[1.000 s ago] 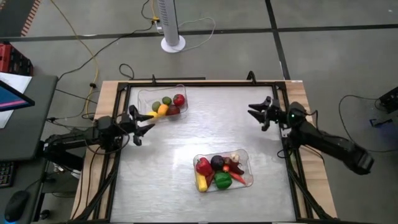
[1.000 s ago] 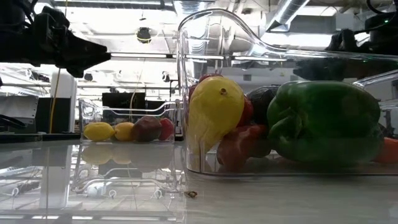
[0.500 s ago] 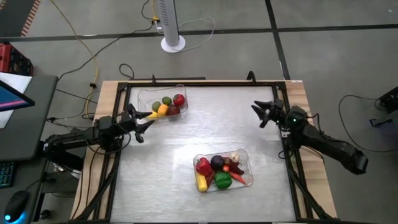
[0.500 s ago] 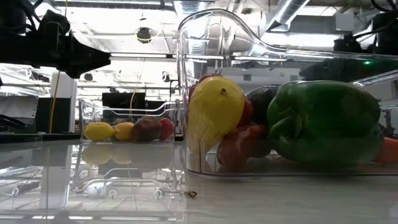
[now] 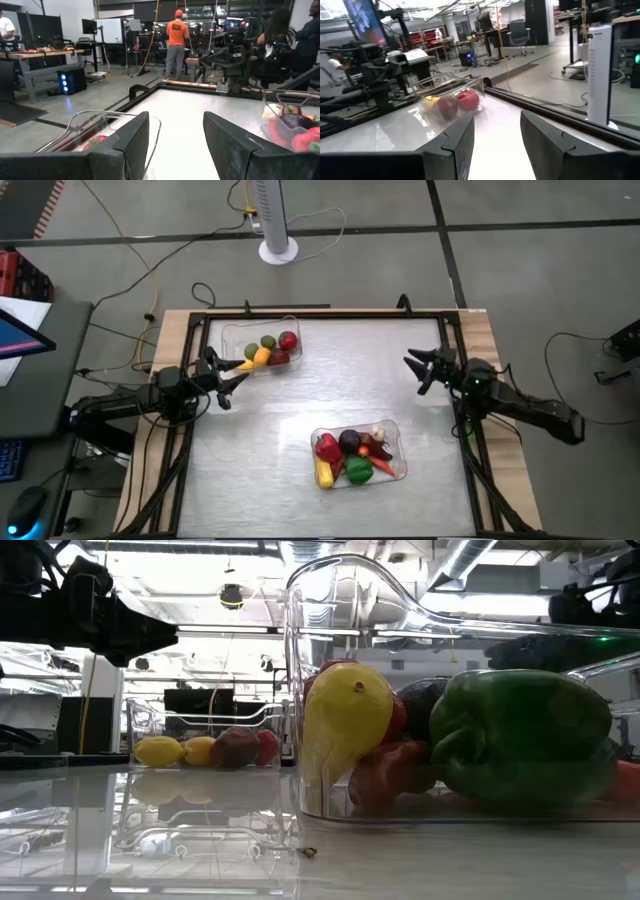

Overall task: Sort produce into baskets
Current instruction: Put the peach from the top transparent bin

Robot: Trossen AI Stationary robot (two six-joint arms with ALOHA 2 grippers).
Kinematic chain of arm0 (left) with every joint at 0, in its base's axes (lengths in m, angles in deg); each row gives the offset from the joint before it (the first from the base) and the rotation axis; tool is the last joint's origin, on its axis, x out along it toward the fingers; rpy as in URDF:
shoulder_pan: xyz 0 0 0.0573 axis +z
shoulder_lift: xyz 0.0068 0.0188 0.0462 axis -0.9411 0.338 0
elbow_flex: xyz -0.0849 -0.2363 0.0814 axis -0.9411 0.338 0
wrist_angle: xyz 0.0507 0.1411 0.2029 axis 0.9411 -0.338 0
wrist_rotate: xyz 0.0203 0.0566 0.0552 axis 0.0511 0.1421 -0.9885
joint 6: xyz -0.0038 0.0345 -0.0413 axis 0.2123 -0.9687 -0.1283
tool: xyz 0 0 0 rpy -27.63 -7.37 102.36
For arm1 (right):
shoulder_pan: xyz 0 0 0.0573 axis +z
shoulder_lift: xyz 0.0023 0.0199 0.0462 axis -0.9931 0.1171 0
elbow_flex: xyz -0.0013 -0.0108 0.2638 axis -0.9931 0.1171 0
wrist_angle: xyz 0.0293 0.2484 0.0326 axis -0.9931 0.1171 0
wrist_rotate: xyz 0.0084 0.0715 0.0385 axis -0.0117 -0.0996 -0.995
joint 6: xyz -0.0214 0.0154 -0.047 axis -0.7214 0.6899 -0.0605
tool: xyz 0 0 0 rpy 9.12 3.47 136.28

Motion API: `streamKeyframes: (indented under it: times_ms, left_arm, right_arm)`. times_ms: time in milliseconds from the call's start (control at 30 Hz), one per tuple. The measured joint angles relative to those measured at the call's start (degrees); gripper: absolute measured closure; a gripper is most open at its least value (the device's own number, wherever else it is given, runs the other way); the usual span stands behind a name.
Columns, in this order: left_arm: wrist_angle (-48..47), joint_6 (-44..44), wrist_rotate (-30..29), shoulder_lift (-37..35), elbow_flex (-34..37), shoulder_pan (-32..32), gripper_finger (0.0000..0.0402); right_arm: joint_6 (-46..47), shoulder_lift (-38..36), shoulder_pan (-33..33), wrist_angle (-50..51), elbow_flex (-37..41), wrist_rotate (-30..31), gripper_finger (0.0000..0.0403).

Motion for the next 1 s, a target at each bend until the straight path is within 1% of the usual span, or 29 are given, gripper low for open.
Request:
streamKeyframes:
  times_ms: [133,200,367,433,533,567,600,667,733,767,833,933,1000]
  left_arm:
    - [0.00,0.13,0.00,0.00,0.02,0.00,0.0228]
    - [0.00,0.16,0.00,0.00,0.04,0.00,0.0228]
    - [0.00,0.24,0.02,0.00,0.04,0.00,0.0228]
    - [0.00,0.26,0.02,0.00,0.04,0.00,0.0228]
    - [0.16,0.26,0.02,0.00,0.04,0.00,0.0228]
    - [0.39,0.26,0.02,0.00,0.04,0.00,0.0228]
    - [0.43,0.29,0.02,0.00,0.04,0.00,0.0228]
    - [0.30,1.16,0.04,0.00,0.04,0.00,0.0228]
    - [0.03,2.37,0.06,0.00,0.04,0.00,0.0228]
    - [0.04,2.88,0.07,0.00,0.04,0.00,0.0228]
    - [0.04,3.74,0.07,0.00,0.04,0.00,0.0228]
    - [0.08,4.36,-0.05,0.00,0.04,0.00,0.0228]
    - [0.14,4.39,-0.07,0.00,0.04,0.00,0.0228]
  right_arm:
    - [0.34,0.17,1.26,0.03,-0.04,0.00,0.0216]
    - [2.05,0.19,1.68,0.05,-0.04,-0.02,0.0216]
    - [9.69,0.16,2.45,-0.32,-0.09,0.04,0.0216]
    - [13.42,0.18,2.61,-1.45,-0.09,-0.85,0.0216]
    - [12.45,0.25,2.61,-7.28,-0.06,-1.08,0.0216]
    - [12.15,0.71,2.61,-10.76,-0.02,-1.34,0.0216]
    - [11.57,1.58,2.64,-14.58,-0.02,-2.88,0.0216]
    - [9.09,3.95,3.19,-20.96,-0.54,-9.58,0.0216]
    - [5.72,7.31,4.25,-22.61,-2.59,-17.12,0.0216]
    - [4.53,9.36,5.01,-22.50,-3.77,-18.95,0.0216]
    - [3.89,14.15,6.88,-22.37,-5.86,-18.85,0.0216]
    - [5.91,23.60,10.11,-25.08,-8.67,-13.94,0.0216]
    - [6.04,30.31,12.32,-27.50,-10.92,-13.53,0.0216]
